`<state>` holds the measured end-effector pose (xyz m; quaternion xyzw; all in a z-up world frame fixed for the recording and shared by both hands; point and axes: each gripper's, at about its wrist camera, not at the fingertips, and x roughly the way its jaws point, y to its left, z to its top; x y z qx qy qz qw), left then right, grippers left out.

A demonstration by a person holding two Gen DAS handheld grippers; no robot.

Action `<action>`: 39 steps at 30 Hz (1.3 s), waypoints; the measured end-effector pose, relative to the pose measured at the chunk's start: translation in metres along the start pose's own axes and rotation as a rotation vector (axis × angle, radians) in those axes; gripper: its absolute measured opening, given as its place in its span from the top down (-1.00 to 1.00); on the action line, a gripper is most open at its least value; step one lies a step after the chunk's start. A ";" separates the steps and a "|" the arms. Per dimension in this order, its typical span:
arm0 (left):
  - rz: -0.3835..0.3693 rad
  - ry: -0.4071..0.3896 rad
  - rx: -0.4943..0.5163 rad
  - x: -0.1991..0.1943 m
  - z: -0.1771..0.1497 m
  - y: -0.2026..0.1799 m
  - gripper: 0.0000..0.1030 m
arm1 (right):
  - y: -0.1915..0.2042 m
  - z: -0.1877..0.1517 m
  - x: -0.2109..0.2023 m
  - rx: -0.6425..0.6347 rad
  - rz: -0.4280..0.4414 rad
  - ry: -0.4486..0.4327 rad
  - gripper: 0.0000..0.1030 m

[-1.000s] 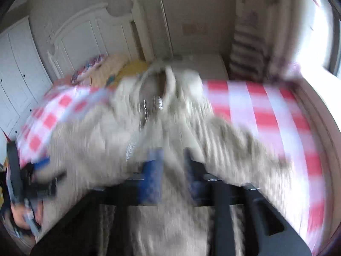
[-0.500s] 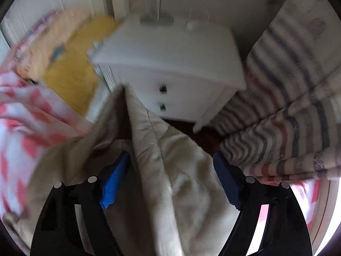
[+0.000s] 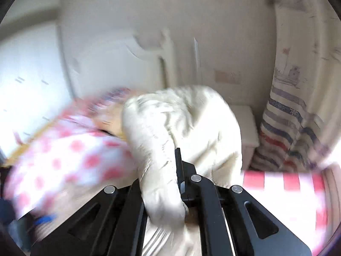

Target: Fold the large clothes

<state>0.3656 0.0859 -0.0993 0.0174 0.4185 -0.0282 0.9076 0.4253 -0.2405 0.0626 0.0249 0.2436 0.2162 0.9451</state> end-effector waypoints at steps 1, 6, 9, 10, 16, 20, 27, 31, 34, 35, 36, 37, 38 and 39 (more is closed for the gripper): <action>0.000 0.000 0.000 0.000 0.000 0.000 -0.96 | 0.005 -0.022 -0.032 -0.012 0.000 -0.002 0.89; -0.006 -0.003 -0.004 -0.001 0.000 0.000 -0.96 | -0.007 -0.164 -0.117 0.105 -0.146 0.171 0.81; -0.060 -0.021 -0.032 -0.006 -0.001 0.006 -0.96 | -0.012 -0.199 -0.139 0.202 -0.150 0.198 0.74; -0.086 -0.033 -0.050 -0.011 -0.001 0.010 -0.96 | -0.009 -0.201 -0.148 0.208 -0.143 0.182 0.73; -0.325 -0.088 -0.273 -0.063 -0.015 0.039 -0.96 | 0.006 -0.202 -0.143 0.090 -0.203 0.217 0.67; -0.659 0.010 -0.407 -0.077 -0.025 0.040 -0.96 | 0.020 -0.196 -0.129 -0.027 -0.279 0.251 0.50; -1.067 0.299 -0.467 -0.066 -0.036 -0.039 -0.96 | 0.045 -0.208 -0.121 -0.253 -0.336 0.248 -0.87; -1.032 0.318 -0.489 -0.063 -0.026 -0.054 -0.96 | 0.039 -0.215 -0.143 -0.240 -0.342 0.245 -0.88; -1.021 0.303 -0.488 -0.073 -0.020 -0.056 -0.96 | 0.026 -0.230 -0.173 -0.203 -0.304 0.253 -0.88; -1.006 0.302 -0.495 -0.075 -0.019 -0.054 -0.96 | 0.019 -0.233 -0.182 -0.162 -0.281 0.253 -0.88; -1.003 0.302 -0.502 -0.077 -0.018 -0.048 -0.96 | 0.007 -0.237 -0.197 -0.078 -0.229 0.242 -0.88; -1.001 0.302 -0.511 -0.079 -0.019 -0.047 -0.96 | -0.006 -0.240 -0.211 0.023 -0.160 0.220 -0.88; -1.003 0.304 -0.523 -0.080 -0.018 -0.045 -0.96 | -0.020 -0.241 -0.224 0.142 -0.076 0.188 -0.88; -1.007 0.306 -0.534 -0.081 -0.016 -0.044 -0.96 | -0.034 -0.242 -0.234 0.265 0.011 0.155 -0.88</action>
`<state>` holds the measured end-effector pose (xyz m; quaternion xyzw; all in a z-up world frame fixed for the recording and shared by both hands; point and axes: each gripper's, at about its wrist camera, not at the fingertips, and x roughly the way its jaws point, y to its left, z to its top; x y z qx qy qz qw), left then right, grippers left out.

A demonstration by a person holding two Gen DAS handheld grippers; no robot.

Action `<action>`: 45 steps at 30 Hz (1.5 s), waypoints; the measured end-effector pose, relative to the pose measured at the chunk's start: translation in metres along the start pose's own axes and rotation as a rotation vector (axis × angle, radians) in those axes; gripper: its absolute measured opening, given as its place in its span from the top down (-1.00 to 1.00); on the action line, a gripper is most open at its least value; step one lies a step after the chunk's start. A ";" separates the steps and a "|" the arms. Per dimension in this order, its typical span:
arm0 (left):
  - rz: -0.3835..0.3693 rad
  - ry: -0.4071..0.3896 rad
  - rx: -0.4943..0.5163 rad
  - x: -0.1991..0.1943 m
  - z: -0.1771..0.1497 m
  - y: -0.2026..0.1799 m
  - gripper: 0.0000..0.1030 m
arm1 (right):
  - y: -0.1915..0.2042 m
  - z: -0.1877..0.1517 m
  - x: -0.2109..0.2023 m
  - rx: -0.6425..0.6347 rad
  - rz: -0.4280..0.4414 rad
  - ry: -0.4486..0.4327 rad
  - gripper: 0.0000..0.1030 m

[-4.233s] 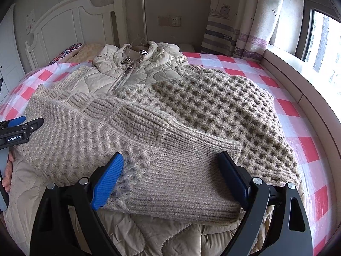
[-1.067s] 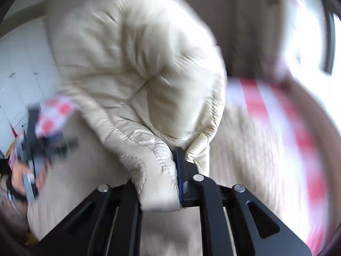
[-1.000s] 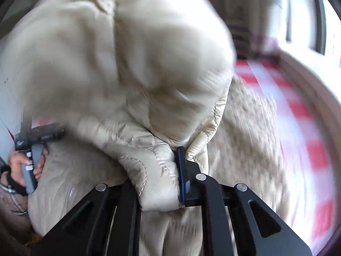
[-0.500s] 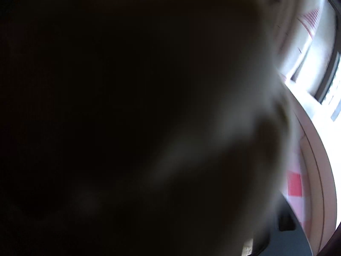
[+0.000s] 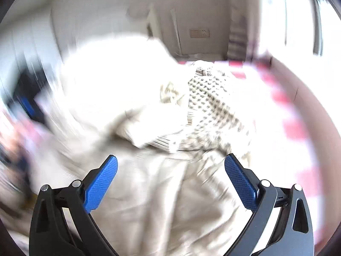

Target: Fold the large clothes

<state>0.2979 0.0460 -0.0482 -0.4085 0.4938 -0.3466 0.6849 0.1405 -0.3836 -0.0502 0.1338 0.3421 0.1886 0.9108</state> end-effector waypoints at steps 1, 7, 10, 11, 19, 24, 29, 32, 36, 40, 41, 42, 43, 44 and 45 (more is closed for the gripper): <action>-0.008 -0.004 -0.013 0.000 0.002 -0.002 -0.96 | -0.011 0.001 -0.005 0.104 0.090 -0.009 -0.89; 0.071 0.064 -0.044 0.024 0.014 -0.015 -0.96 | -0.042 0.019 0.024 0.496 0.495 0.085 -0.90; 0.074 0.113 -0.027 0.044 0.026 -0.018 -0.84 | -0.028 0.032 0.053 0.526 0.495 0.120 -0.90; 0.069 0.114 0.008 0.050 0.031 -0.022 -0.04 | -0.010 0.036 0.059 0.521 0.493 0.115 -0.90; 0.045 -0.240 0.055 -0.055 0.137 -0.042 0.93 | 0.002 0.021 0.054 0.458 0.461 0.103 -0.90; 0.065 -0.147 -0.024 -0.057 0.154 -0.005 0.90 | 0.004 0.015 0.072 0.480 0.560 0.157 -0.90; -0.047 -0.132 -0.117 -0.047 0.153 0.010 0.88 | 0.049 0.025 0.105 0.532 0.735 0.242 -0.91; -0.061 -0.126 -0.120 -0.044 0.155 0.003 0.86 | 0.076 0.033 0.126 0.537 0.795 0.276 -0.91; -0.054 -0.129 -0.145 -0.045 0.158 -0.003 0.84 | 0.129 0.024 0.132 0.216 0.744 0.320 -0.91; 0.007 -0.101 -0.144 -0.041 0.163 -0.006 0.83 | 0.174 0.014 0.126 -0.127 0.487 0.216 -0.40; 0.007 -0.099 -0.140 -0.042 0.157 -0.003 0.83 | 0.181 0.013 0.127 -0.189 0.444 0.193 -0.40; 0.000 -0.097 -0.140 -0.042 0.157 -0.002 0.83 | 0.190 0.014 0.130 -0.270 0.381 0.172 -0.37; -0.009 -0.095 -0.143 -0.041 0.156 0.000 0.83 | 0.195 0.018 0.135 -0.338 0.287 0.156 -0.29; -0.014 -0.095 -0.143 -0.042 0.153 0.002 0.83 | 0.195 0.027 0.142 -0.405 0.116 0.111 -0.19; -0.013 -0.101 -0.136 -0.044 0.151 0.004 0.83 | 0.190 0.037 0.146 -0.408 0.024 0.077 -0.14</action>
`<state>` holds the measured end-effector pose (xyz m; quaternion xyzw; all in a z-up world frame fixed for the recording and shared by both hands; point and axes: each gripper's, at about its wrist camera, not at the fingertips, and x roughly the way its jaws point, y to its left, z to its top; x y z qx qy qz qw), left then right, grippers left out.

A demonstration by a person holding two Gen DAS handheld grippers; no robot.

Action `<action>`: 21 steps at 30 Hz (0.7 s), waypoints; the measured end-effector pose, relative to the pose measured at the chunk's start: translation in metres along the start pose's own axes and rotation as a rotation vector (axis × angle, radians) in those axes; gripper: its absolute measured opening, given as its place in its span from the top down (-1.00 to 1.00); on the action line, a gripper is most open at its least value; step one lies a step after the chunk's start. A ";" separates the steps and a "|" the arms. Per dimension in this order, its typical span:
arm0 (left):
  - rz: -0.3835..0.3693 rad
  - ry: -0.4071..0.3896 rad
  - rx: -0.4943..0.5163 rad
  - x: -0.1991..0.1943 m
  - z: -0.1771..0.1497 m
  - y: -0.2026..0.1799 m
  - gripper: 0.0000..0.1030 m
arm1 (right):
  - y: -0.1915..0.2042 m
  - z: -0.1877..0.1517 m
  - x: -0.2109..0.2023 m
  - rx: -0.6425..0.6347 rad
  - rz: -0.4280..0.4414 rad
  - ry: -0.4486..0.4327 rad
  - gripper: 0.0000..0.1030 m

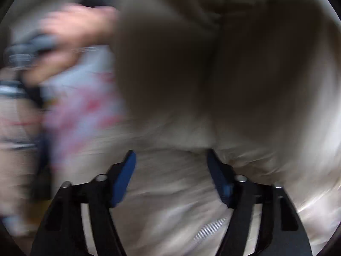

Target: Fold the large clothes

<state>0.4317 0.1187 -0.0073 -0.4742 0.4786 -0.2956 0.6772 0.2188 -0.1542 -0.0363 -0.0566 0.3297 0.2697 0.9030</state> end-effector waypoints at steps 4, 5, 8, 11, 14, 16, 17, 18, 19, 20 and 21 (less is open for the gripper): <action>0.055 -0.010 0.105 -0.003 -0.002 0.005 0.82 | -0.078 0.025 -0.017 0.177 -0.206 -0.149 -0.11; 0.070 -0.009 0.158 -0.005 -0.005 0.004 0.81 | -0.084 0.025 -0.021 0.174 -0.245 -0.154 -0.11; 0.130 0.012 0.266 -0.010 -0.013 0.011 0.23 | -0.087 0.003 -0.035 0.071 -0.467 -0.117 -0.23; 0.240 0.005 0.290 -0.020 -0.024 0.041 -0.64 | -0.095 -0.038 -0.049 0.087 -0.390 -0.006 -0.44; 0.229 0.021 0.220 -0.030 -0.034 0.073 -0.63 | -0.113 -0.076 -0.077 0.187 -0.223 0.023 -0.54; 0.108 0.059 0.164 -0.031 -0.044 0.082 -0.64 | -0.141 -0.091 -0.098 0.361 -0.025 -0.017 -0.63; 0.045 0.076 0.138 -0.028 -0.050 0.082 -0.71 | -0.148 -0.091 -0.099 0.434 0.045 -0.044 -0.67; 0.004 0.085 0.113 -0.023 -0.055 0.080 -0.75 | -0.161 -0.092 -0.103 0.537 0.134 -0.076 -0.69; -0.034 0.091 0.080 -0.017 -0.061 0.076 -0.84 | -0.171 -0.091 -0.103 0.642 0.221 -0.101 -0.70; -0.063 0.096 0.053 -0.010 -0.065 0.072 -0.91 | -0.177 -0.088 -0.100 0.739 0.305 -0.118 -0.70; -0.095 0.102 0.022 -0.003 -0.068 0.066 -0.93 | -0.181 -0.086 -0.095 0.809 0.368 -0.128 -0.70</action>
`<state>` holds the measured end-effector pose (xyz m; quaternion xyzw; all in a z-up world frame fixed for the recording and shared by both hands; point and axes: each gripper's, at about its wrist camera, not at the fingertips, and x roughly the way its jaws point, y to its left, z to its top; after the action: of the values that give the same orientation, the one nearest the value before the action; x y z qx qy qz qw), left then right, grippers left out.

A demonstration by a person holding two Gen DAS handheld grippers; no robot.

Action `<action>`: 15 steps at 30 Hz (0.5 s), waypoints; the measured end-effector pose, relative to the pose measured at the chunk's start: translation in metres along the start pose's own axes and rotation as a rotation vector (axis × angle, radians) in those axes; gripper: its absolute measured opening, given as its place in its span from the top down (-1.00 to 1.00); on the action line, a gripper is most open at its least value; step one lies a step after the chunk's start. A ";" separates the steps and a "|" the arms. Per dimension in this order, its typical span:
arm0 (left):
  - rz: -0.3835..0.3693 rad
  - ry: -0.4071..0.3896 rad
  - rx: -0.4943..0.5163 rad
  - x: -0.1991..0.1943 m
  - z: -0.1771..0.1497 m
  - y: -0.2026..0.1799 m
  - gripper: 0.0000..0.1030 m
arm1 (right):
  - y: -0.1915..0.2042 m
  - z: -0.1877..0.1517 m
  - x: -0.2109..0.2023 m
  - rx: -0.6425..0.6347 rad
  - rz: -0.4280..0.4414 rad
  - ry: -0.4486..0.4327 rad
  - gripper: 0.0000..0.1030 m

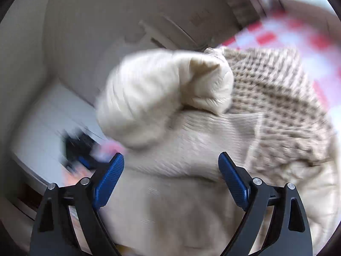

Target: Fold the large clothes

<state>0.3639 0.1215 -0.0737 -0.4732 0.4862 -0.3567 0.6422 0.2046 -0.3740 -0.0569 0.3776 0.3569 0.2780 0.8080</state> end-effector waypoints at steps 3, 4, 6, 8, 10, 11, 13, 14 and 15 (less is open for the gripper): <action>-0.045 -0.001 -0.079 0.018 -0.005 -0.014 -0.95 | 0.016 0.020 0.011 0.186 0.125 0.012 -0.72; -0.042 -0.006 -0.095 0.025 -0.004 -0.017 -0.95 | 0.019 0.027 0.014 0.215 0.148 0.009 -0.87; -0.014 -0.020 -0.120 0.037 0.000 -0.022 -0.95 | 0.032 0.040 0.026 0.256 0.143 -0.001 -0.91; 0.000 -0.020 -0.138 0.050 0.005 -0.026 -0.95 | 0.031 0.052 0.042 0.282 0.146 -0.002 -0.91; 0.027 -0.020 -0.119 0.062 0.015 -0.026 -0.94 | 0.019 0.061 0.048 0.296 0.126 0.014 -0.91; 0.059 -0.027 -0.115 0.067 0.021 -0.025 -0.93 | 0.008 0.068 0.043 0.314 0.105 0.028 -0.91; 0.126 -0.023 -0.134 0.074 0.032 -0.016 -0.68 | -0.003 0.076 0.061 0.357 0.119 0.041 -0.62; 0.145 -0.029 -0.126 0.075 0.041 -0.013 0.05 | -0.002 0.080 0.068 0.320 0.124 0.022 -0.29; 0.169 -0.029 -0.077 0.076 0.048 -0.017 0.47 | 0.008 0.088 0.068 0.224 0.070 -0.011 0.08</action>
<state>0.4305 0.0595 -0.0752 -0.4599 0.5282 -0.2755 0.6585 0.3120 -0.3570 -0.0347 0.4791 0.3677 0.2624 0.7526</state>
